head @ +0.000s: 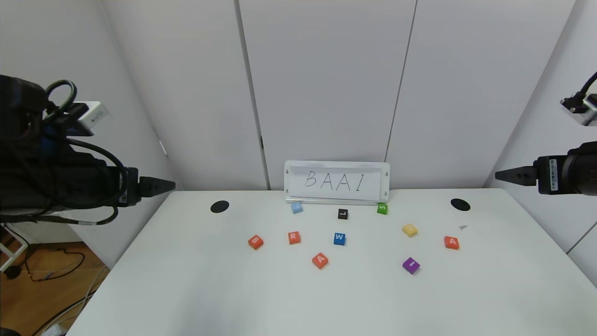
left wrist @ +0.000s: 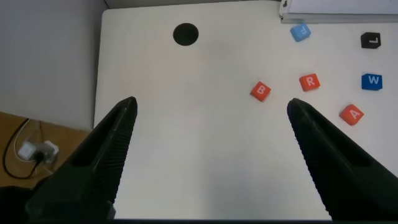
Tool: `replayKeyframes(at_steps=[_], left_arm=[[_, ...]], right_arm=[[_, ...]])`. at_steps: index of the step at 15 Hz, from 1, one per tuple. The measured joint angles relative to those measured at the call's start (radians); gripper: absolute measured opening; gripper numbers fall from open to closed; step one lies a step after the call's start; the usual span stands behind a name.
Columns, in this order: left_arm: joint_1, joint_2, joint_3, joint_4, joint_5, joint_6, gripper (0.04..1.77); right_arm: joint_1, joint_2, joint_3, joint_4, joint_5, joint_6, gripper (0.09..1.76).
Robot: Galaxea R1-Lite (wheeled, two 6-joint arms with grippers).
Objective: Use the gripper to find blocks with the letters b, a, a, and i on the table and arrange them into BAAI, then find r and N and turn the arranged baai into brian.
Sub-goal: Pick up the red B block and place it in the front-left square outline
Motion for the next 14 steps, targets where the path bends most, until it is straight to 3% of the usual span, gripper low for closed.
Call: replayKeyframes(at_steps=[8, 14], left_arm=[[-0.116, 0.207, -0.083, 0.001, 0.000, 0.041, 1.72], [-0.156, 0.374, -0.155, 0.006, 0.000, 0.051, 1.72]], right_arm=[[-0.011, 0.049, -0.009, 0.000, 0.007, 0.006, 1.71], [-0.011, 0.057, -0.010, 0.000, 0.027, 0.006, 1.71]])
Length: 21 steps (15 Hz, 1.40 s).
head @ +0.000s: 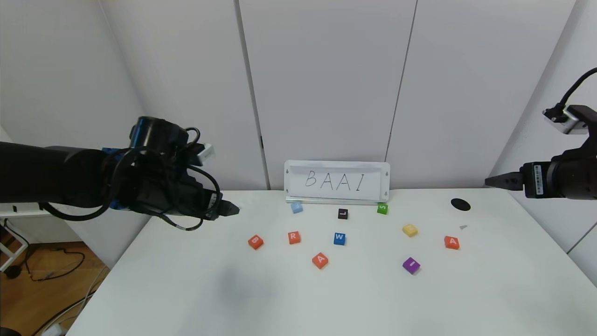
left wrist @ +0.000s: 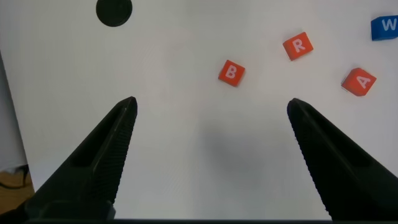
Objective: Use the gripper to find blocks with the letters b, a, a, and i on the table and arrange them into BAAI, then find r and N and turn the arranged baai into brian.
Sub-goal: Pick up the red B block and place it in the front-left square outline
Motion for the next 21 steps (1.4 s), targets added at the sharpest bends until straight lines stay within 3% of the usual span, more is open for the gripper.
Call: replayKeyframes(at_steps=[9, 21], left_arm=[[-0.052, 0.181, -0.077, 0.006, -0.009, 0.071, 1.72], [-0.073, 0.397, -0.211, 0.015, -0.013, 0.123, 1.72]], right_arm=[[-0.002, 0.010, 0.000, 0.001, 0.000, 0.000, 1.71], [-0.004, 0.016, -0.003, 0.000, 0.000, 0.000, 1.71]])
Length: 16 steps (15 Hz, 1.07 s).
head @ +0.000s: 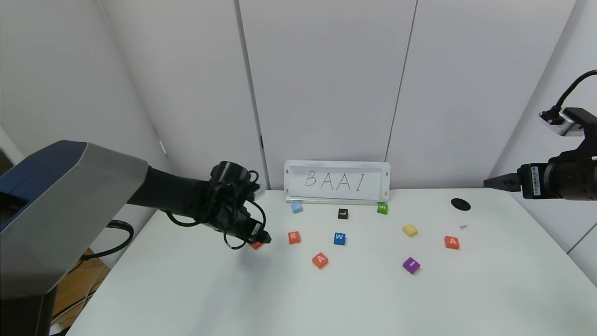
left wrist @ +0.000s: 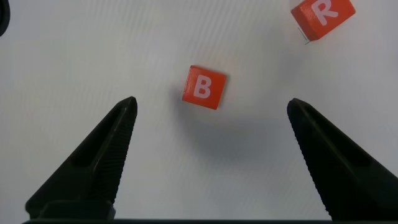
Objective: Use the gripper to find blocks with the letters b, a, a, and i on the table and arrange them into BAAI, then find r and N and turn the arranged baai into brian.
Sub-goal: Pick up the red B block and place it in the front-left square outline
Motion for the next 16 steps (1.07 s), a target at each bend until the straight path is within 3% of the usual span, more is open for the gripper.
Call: replayKeyframes(at_steps=[16], left_arm=[[0.010, 0.136, -0.098, 0.041, -0.029, -0.005, 1.72]], right_arm=[[-0.003, 0.013, 0.000, 0.000, -0.002, 0.000, 1.71]])
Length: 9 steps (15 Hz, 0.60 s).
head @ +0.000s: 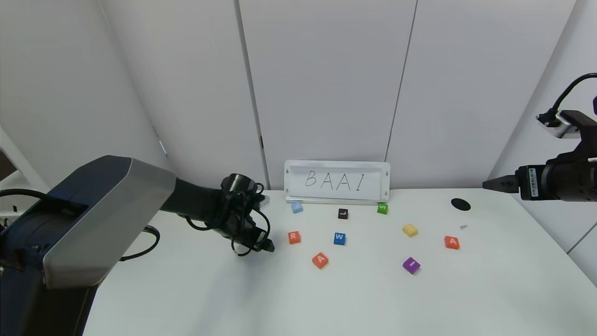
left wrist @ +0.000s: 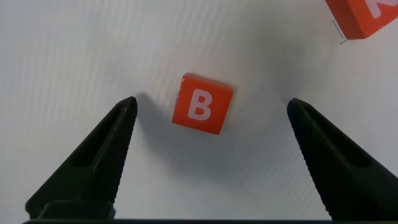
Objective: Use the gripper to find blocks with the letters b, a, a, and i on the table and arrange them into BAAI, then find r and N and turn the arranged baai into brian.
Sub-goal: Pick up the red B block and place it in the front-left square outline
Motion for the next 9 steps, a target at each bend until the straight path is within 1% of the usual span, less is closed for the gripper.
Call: replayKeyframes(at_steps=[7, 8, 9], left_arm=[[0.002, 0.014, -0.007, -0.002, -0.001, -0.003, 1.72], [0.002, 0.014, -0.007, -0.001, -0.001, -0.004, 1.51], [0.002, 0.015, -0.007, -0.002, -0.002, -0.004, 1.35]], right_arm=[[0.000, 0.000, 0.000, 0.000, 0.000, 0.000, 1.71], [0.000, 0.001, 0.000, 0.000, 0.000, 0.000, 1.71], [0.000, 0.001, 0.000, -0.001, 0.000, 0.000, 1.71]])
